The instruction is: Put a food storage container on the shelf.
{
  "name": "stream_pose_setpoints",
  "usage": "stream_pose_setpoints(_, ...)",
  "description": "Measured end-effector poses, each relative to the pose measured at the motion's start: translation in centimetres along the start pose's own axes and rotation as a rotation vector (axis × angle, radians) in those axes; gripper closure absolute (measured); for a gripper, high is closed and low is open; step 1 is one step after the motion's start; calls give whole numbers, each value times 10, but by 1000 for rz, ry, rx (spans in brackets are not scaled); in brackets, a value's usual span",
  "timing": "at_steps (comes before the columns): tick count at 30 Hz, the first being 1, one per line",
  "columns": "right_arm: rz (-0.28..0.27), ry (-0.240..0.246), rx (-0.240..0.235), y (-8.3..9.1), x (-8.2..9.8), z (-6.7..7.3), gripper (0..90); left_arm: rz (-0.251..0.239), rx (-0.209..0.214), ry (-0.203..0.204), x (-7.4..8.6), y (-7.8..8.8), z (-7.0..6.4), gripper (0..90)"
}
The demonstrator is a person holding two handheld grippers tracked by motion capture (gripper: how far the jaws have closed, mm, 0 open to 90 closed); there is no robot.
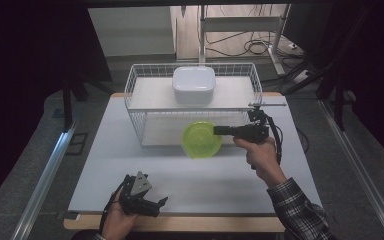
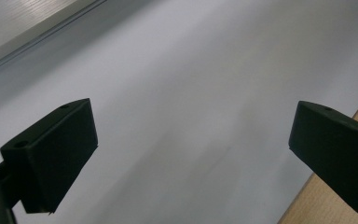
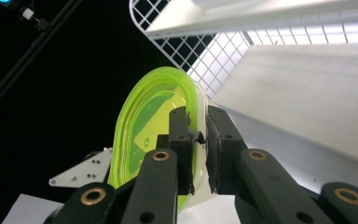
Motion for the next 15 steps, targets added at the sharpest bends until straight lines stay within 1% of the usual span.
stream_pose_setpoints(10,-31,1,6,8,-24,6,816,-2,0,-3,0,-1,0,6)
stream_pose_setpoints(15,-44,11,4,9,-38,13,816,-1,-1,-4,0,-1,0,6)
Point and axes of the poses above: each handheld gripper's, and its own axes: y roughly backward along the jaws, x roughly out of its underside, z roughly to its left, the point moved 4 cm from there along -y, roughly forward along the jaws, and after that the axes turned 9 degrees about y, right-handed, at the moved point
